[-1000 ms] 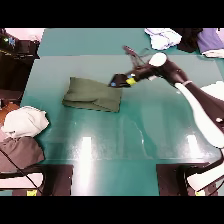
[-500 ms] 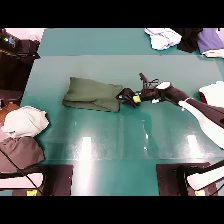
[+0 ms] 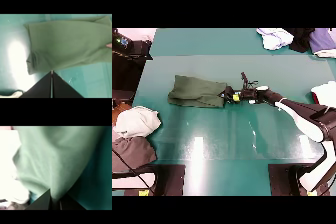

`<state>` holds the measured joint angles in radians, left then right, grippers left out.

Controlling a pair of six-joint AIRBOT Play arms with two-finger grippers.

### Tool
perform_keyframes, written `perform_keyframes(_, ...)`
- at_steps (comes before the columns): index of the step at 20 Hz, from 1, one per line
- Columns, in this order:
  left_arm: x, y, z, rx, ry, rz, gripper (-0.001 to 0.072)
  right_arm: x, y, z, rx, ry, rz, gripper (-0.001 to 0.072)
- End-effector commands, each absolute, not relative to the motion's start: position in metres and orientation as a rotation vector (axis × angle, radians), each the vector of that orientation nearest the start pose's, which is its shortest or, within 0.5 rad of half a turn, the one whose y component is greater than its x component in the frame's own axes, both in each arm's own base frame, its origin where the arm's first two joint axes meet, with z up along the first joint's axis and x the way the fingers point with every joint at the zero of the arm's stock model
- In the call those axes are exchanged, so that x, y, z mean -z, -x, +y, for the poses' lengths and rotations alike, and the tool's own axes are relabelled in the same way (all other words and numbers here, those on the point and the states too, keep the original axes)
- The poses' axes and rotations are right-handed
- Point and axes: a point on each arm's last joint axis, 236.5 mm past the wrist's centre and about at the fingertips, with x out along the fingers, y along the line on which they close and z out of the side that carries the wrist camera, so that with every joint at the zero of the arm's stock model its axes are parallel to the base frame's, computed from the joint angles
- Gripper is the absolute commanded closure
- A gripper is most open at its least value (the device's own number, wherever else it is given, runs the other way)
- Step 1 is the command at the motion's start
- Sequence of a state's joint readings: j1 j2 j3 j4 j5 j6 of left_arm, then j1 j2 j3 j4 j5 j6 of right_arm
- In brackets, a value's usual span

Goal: Fold the shirts.

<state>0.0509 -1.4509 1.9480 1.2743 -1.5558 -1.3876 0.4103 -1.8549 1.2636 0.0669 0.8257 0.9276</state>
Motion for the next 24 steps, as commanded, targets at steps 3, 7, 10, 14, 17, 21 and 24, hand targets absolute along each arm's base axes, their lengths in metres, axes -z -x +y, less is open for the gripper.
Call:
perform_keyframes(3,-0.199,-0.435,-0.047,0.319,0.021,1.042,0.0675,-0.027,-0.459,0.373,-0.892,-0.858,0.931,0.0693)
perform_keyframes(7,-0.199,-0.434,-0.047,0.319,0.02,1.045,0.0675,-0.072,-0.469,0.298,-0.806,-0.711,0.907,0.0693)
perform_keyframes(10,-0.199,-0.433,-0.047,0.32,0.021,1.05,0.0674,-0.104,-0.476,0.202,-0.655,-0.614,0.878,0.0694)
perform_keyframes(14,-0.199,-0.432,-0.054,0.341,0.026,1.05,0.0675,-0.145,-0.472,0.043,-0.339,-0.555,0.777,0.0693)
perform_keyframes(17,-0.203,-0.433,-0.071,0.383,0.038,1.033,0.0674,-0.176,-0.455,-0.069,-0.112,-0.582,0.65,0.0694)
perform_keyframes(21,-0.207,-0.433,-0.103,0.439,0.014,1.006,0.0675,-0.182,-0.42,-0.183,0.126,-0.653,0.557,0.0694)
perform_keyframes(24,-0.21,-0.434,-0.125,0.473,0.002,0.982,0.0675,-0.184,-0.413,-0.216,0.133,-0.703,0.493,0.0695)
